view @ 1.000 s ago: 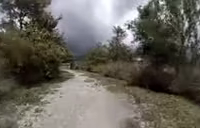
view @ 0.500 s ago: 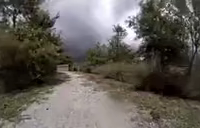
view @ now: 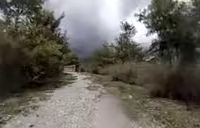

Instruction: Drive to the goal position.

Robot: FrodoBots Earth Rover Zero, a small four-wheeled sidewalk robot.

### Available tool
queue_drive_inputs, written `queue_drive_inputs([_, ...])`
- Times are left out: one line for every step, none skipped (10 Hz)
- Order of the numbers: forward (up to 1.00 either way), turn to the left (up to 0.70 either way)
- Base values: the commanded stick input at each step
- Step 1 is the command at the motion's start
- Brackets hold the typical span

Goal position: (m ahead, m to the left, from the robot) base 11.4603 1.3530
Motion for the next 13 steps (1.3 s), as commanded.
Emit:
queue_drive_inputs([0.85, 0.00])
queue_drive_inputs([0.85, 0.00])
queue_drive_inputs([0.85, 0.00])
queue_drive_inputs([0.85, 0.00])
queue_drive_inputs([0.85, 0.00])
queue_drive_inputs([0.85, 0.26])
queue_drive_inputs([0.85, 0.30])
queue_drive_inputs([0.85, 0.12])
queue_drive_inputs([0.85, 0.00])
queue_drive_inputs([0.85, 0.00])
queue_drive_inputs([0.85, 0.00])
queue_drive_inputs([0.85, 0.00])
queue_drive_inputs([0.85, 0.00])
